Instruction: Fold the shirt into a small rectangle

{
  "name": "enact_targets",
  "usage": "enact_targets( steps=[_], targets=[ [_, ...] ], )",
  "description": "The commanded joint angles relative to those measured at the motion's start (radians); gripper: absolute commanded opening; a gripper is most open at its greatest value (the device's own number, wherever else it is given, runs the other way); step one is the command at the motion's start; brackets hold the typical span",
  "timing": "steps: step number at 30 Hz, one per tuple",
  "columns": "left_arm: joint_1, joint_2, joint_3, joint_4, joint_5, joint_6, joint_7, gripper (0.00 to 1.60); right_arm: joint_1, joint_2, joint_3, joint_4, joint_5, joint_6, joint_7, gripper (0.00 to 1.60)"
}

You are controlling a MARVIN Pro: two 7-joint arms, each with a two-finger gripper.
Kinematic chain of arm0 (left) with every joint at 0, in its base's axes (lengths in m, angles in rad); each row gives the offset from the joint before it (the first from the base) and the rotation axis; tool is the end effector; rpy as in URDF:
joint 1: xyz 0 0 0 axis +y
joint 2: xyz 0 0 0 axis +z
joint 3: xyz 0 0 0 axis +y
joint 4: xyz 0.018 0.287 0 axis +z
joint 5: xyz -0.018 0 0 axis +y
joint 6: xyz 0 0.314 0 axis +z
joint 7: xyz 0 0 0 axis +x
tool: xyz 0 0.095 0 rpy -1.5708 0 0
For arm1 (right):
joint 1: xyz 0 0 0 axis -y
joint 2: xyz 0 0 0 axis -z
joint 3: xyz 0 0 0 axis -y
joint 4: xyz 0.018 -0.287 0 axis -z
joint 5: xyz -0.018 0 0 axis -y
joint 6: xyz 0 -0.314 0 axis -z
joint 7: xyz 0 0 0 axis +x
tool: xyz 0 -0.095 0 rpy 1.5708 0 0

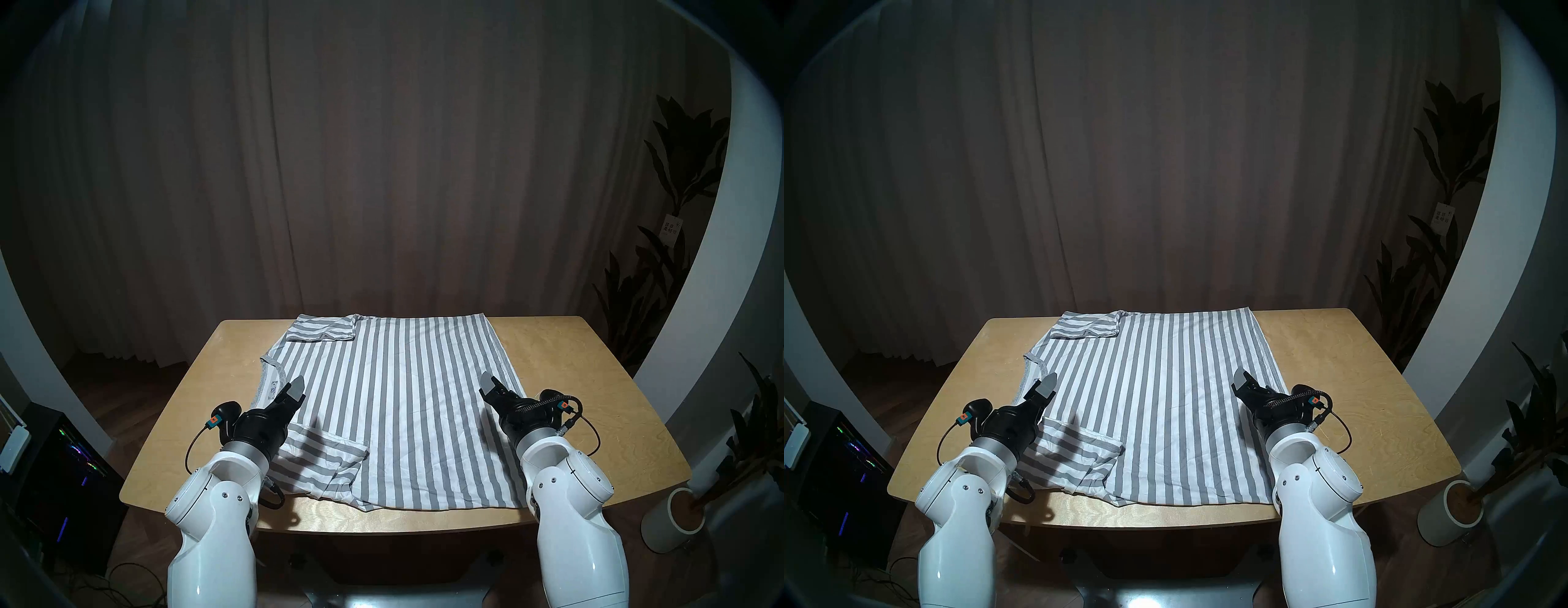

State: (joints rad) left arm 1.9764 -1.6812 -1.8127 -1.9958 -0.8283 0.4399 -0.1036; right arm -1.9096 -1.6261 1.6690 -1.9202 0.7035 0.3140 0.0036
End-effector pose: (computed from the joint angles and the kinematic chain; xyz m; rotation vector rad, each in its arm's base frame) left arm 0.2986 0.0424 -0.3051 1.9018 0.7594 1.4484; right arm 0.3260 -0.0109 -0.3133 -2.0122 0.6713 -1.5409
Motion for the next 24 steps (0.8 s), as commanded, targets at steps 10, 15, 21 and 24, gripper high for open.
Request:
enact_targets(
  steps=[10, 15, 21, 24],
  targets=[
    [0.078, -0.057, -0.103, -0.093, -0.355, 0.169, -0.025, 1.6, -0.11, -0.065, 0.127, -0.129, 0.413, 0.125, 0.028, 1.6],
    [0.07, -0.064, -0.146, -0.083, -0.493, 0.262, 0.028, 1.6, -0.115, -0.07, 0.138, -0.124, 0.528, 0.187, 0.026, 1.6],
    [0.043, -0.055, -0.164, -0.087, -0.567, 0.324, 0.163, 1.6, -0.116, 0.01, 0.113, -0.137, 0.41, 0.154, 0.066, 1.6],
    [0.039, -0.054, -0.166, -0.09, -0.591, 0.333, 0.193, 1.6, -0.117, 0.013, 0.11, -0.137, 0.406, 0.148, 0.071, 1.6]
  ],
)
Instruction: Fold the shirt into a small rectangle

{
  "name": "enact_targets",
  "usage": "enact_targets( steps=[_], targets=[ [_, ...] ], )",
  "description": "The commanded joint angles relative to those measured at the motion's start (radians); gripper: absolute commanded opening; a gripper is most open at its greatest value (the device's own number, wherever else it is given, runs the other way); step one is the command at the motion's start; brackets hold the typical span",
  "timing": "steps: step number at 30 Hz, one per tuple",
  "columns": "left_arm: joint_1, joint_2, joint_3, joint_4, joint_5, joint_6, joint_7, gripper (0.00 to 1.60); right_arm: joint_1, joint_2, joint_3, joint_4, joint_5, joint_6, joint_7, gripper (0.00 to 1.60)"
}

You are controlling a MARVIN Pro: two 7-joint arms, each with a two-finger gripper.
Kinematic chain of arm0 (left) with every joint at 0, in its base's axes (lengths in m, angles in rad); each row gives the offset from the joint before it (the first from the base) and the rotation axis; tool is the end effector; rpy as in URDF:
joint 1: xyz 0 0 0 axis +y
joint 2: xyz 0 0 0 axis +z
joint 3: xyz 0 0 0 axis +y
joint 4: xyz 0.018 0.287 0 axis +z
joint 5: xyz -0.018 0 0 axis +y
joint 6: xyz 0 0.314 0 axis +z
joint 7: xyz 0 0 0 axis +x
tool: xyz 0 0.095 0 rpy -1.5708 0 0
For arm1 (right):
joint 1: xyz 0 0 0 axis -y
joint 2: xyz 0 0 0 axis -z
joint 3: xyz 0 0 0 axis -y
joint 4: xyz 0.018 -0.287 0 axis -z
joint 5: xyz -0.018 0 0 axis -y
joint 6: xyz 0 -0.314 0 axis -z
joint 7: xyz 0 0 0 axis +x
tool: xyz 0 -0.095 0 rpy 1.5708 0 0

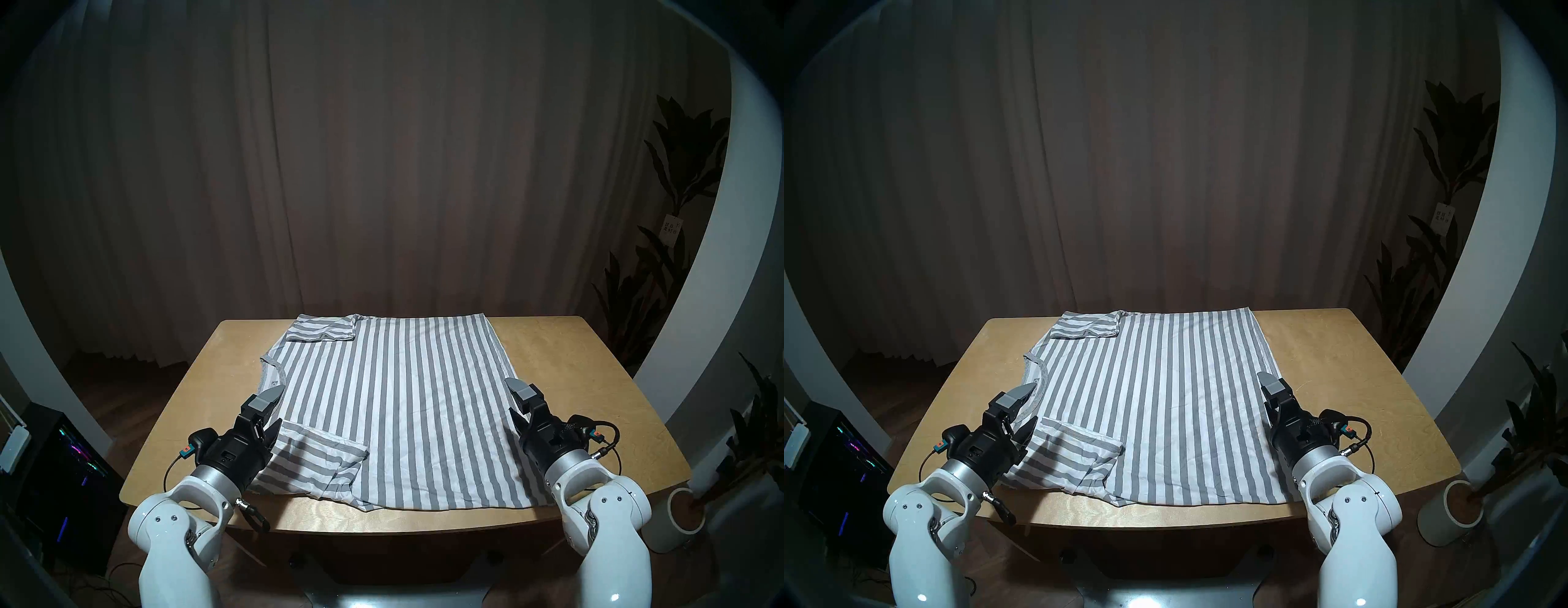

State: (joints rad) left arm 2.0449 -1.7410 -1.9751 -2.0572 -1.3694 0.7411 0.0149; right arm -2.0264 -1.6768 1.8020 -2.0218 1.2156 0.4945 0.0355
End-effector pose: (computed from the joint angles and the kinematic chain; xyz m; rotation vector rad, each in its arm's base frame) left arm 0.2586 0.0648 -0.3002 1.5997 0.9911 1.0350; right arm 0.2851 -0.0317 -0.3015 -1.6378 0.9285 -1.1949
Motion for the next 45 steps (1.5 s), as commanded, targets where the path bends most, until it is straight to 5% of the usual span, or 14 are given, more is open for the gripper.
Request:
enact_targets(
  steps=[1, 6, 7, 9, 28, 33, 45],
  targets=[
    [-0.031, 0.006, -0.005, -0.03, -0.058, 0.034, 0.087, 1.6, -0.001, 0.066, -0.025, -0.035, -0.11, -0.036, 0.042, 1.6],
    [-0.038, 0.008, -0.007, -0.036, -0.098, 0.044, 0.143, 1.6, -0.004, 0.065, -0.03, -0.032, -0.142, -0.055, 0.059, 1.6],
    [-0.039, 0.008, -0.008, -0.037, -0.102, 0.045, 0.148, 1.6, 0.006, 0.006, -0.006, -0.026, -0.055, -0.033, 0.027, 1.6],
    [-0.03, 0.002, -0.018, -0.034, -0.161, 0.018, 0.177, 1.6, -0.005, -0.005, 0.0, -0.023, 0.051, -0.031, -0.019, 1.6],
    [0.08, -0.053, -0.03, -0.13, -0.374, -0.102, 0.402, 1.6, -0.215, -0.077, -0.002, -0.205, 0.378, -0.152, -0.201, 1.6],
    [0.095, -0.061, -0.033, -0.157, -0.364, -0.132, 0.513, 1.6, -0.239, -0.094, 0.011, -0.262, 0.396, -0.203, -0.314, 1.6],
    [0.136, -0.083, -0.043, -0.326, -0.521, -0.174, 0.757, 1.6, -0.219, -0.08, 0.025, -0.346, 0.385, -0.197, -0.554, 1.6]
  ],
)
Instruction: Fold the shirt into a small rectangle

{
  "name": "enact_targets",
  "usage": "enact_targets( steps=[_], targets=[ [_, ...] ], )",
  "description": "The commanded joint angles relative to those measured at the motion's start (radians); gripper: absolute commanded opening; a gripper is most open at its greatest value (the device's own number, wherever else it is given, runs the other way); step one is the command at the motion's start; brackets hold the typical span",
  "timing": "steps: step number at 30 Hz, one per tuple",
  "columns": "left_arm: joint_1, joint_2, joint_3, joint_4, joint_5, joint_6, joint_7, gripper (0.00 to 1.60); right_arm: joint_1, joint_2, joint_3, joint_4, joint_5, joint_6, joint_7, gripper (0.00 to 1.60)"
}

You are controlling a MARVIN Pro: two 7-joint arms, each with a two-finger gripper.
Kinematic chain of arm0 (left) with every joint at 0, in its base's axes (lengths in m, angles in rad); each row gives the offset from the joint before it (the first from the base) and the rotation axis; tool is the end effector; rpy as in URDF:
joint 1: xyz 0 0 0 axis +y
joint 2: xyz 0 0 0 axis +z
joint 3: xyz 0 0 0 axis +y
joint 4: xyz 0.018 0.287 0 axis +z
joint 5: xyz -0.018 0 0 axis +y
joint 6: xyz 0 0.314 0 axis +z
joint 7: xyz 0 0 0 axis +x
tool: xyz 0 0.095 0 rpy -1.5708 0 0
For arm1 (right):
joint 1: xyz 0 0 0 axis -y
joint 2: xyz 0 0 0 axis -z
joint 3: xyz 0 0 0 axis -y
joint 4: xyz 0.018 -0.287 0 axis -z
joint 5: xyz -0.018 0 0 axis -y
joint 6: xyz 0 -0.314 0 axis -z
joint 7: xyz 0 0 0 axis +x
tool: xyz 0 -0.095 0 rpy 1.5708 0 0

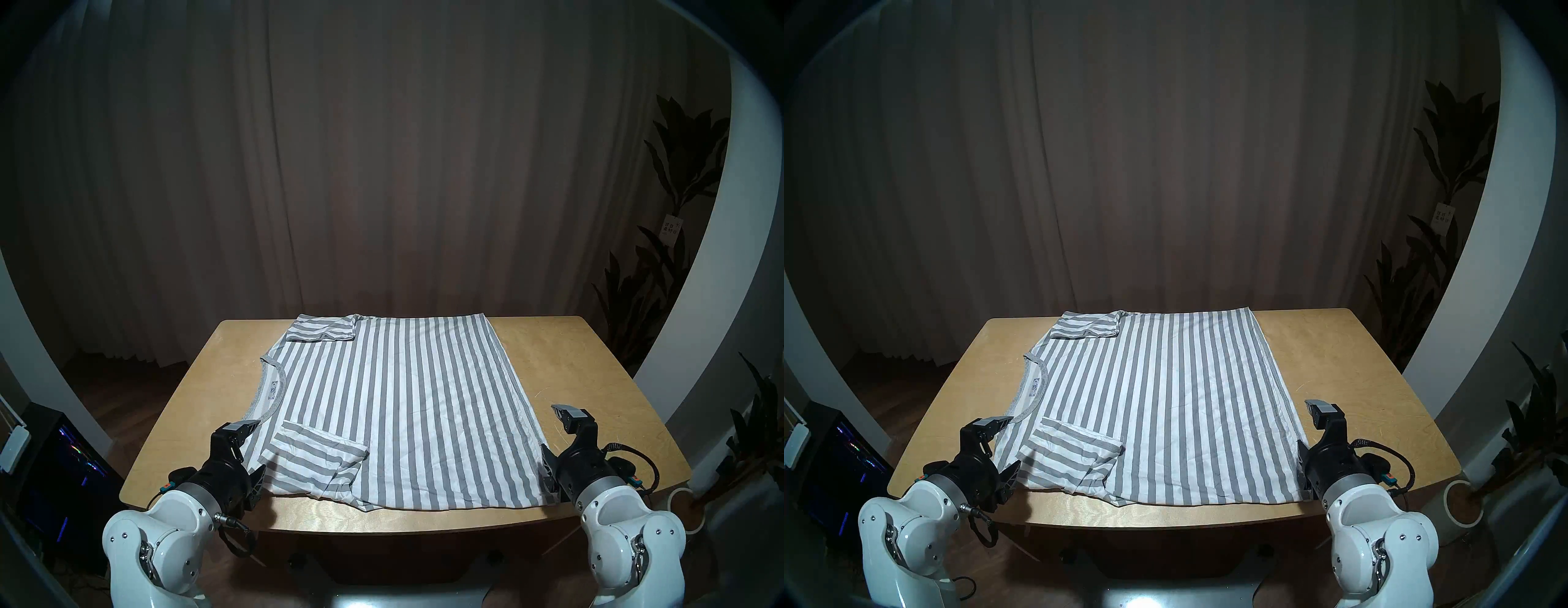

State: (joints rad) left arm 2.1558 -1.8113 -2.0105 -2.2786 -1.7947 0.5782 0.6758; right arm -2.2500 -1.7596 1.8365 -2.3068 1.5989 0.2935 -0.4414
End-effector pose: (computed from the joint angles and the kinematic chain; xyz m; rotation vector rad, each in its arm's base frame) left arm 0.2174 0.0750 -0.2814 1.5789 1.5056 0.7759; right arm 0.2211 -0.0538 -0.2754 -1.4881 1.5262 -1.0116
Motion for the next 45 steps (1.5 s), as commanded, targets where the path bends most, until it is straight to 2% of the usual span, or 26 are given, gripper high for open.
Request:
enact_targets(
  steps=[1, 3, 8, 10, 16, 22, 27, 29, 31, 35, 37, 41, 45],
  targets=[
    [0.034, -0.012, -0.014, -0.12, -0.109, 0.002, 0.127, 1.6, 0.004, 0.005, -0.011, -0.06, 0.006, 0.01, -0.089, 1.6],
    [0.048, 0.018, -0.011, -0.122, -0.111, -0.006, 0.16, 1.6, 0.004, 0.017, -0.023, -0.053, -0.019, 0.013, -0.103, 1.6],
    [0.01, 0.036, -0.073, -0.112, -0.214, -0.021, 0.272, 1.6, -0.013, 0.018, -0.02, -0.049, 0.045, 0.053, -0.076, 1.6],
    [-0.004, 0.035, -0.088, -0.095, -0.259, -0.028, 0.292, 1.6, -0.023, 0.013, -0.005, -0.051, 0.088, 0.07, -0.06, 1.6],
    [-0.029, 0.038, -0.068, -0.071, -0.319, -0.046, 0.356, 1.6, -0.086, 0.012, 0.032, -0.075, 0.123, 0.093, -0.023, 1.6],
    [-0.051, 0.057, -0.038, -0.031, -0.322, -0.039, 0.393, 1.6, -0.135, 0.007, 0.062, -0.064, 0.175, 0.132, 0.018, 1.6],
    [-0.063, 0.067, -0.027, 0.001, -0.299, -0.05, 0.421, 1.6, -0.146, 0.005, 0.071, -0.048, 0.163, 0.136, 0.052, 1.6],
    [-0.057, 0.073, -0.028, 0.007, -0.302, -0.049, 0.434, 1.6, -0.138, 0.006, 0.069, -0.031, 0.122, 0.124, 0.08, 1.6],
    [-0.043, 0.069, -0.034, 0.004, -0.293, -0.046, 0.428, 1.6, -0.109, 0.006, 0.082, -0.002, 0.153, 0.124, 0.082, 1.6],
    [-0.029, 0.06, -0.052, -0.001, -0.303, -0.049, 0.426, 1.6, -0.064, 0.023, 0.083, 0.05, 0.128, 0.116, 0.077, 1.6],
    [-0.025, 0.058, -0.056, 0.003, -0.304, -0.045, 0.422, 1.6, -0.055, 0.005, 0.073, 0.067, 0.103, 0.088, 0.062, 1.6],
    [-0.019, 0.068, -0.036, 0.0, -0.299, -0.022, 0.434, 1.6, -0.052, 0.002, 0.079, 0.095, 0.115, 0.088, 0.071, 1.6],
    [-0.013, 0.065, -0.035, -0.005, -0.309, -0.018, 0.44, 1.6, -0.075, 0.012, 0.078, 0.07, 0.139, 0.122, 0.077, 1.6]
  ],
)
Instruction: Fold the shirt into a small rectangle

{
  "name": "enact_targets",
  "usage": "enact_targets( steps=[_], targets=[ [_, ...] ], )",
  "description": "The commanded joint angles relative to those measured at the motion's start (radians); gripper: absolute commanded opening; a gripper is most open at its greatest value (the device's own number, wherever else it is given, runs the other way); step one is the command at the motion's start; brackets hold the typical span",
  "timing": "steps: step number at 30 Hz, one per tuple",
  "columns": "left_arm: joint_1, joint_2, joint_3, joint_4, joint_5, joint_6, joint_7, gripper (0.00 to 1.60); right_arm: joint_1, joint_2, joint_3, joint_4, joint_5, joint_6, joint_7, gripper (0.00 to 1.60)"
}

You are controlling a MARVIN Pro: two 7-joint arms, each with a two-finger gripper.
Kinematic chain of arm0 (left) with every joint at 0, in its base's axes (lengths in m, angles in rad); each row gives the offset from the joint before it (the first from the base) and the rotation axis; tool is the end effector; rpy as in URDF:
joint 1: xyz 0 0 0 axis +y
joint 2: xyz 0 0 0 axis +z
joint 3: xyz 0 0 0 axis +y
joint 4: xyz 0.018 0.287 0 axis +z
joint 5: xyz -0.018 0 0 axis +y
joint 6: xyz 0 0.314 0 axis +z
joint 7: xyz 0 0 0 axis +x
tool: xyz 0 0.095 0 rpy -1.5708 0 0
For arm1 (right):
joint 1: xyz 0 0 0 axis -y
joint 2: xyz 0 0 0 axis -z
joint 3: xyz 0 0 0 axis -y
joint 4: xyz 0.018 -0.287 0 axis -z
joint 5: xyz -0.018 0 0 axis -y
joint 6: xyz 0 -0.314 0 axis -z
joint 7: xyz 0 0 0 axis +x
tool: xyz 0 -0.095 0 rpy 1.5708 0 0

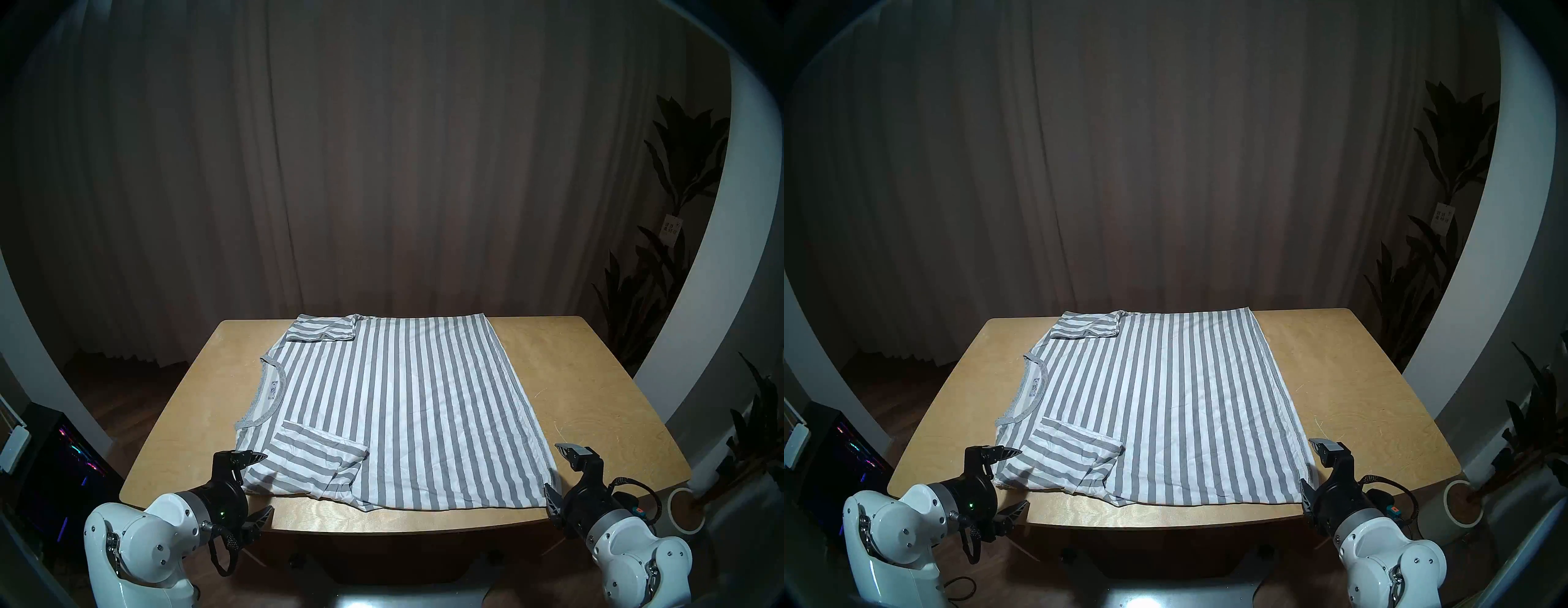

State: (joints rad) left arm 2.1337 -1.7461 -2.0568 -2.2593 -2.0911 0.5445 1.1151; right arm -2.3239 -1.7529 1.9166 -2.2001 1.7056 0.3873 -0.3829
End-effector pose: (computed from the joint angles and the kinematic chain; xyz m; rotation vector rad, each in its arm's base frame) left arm 0.2015 0.0807 -0.2972 1.6827 1.6652 0.3861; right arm 0.1870 -0.0703 -0.3234 -1.5083 1.5895 -0.8672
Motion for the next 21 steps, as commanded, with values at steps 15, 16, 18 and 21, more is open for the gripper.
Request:
enact_targets(
  steps=[15, 16, 18, 21],
  targets=[
    [-0.022, -0.009, 0.019, 0.012, -0.002, 0.012, -0.035, 1.6, -0.079, -0.006, -0.01, -0.087, 0.057, 0.066, 0.016, 1.6],
    [-0.025, -0.009, 0.021, 0.014, 0.0, 0.011, -0.035, 1.6, -0.082, -0.009, -0.009, -0.089, 0.063, 0.065, 0.01, 1.6],
    [-0.033, -0.01, 0.025, 0.018, 0.001, 0.009, -0.032, 1.6, -0.09, -0.013, -0.008, -0.093, 0.067, 0.064, 0.008, 1.6],
    [-0.047, -0.009, 0.028, 0.027, -0.005, 0.004, -0.025, 1.6, -0.099, -0.014, -0.009, -0.098, 0.066, 0.067, 0.01, 1.6]
  ],
)
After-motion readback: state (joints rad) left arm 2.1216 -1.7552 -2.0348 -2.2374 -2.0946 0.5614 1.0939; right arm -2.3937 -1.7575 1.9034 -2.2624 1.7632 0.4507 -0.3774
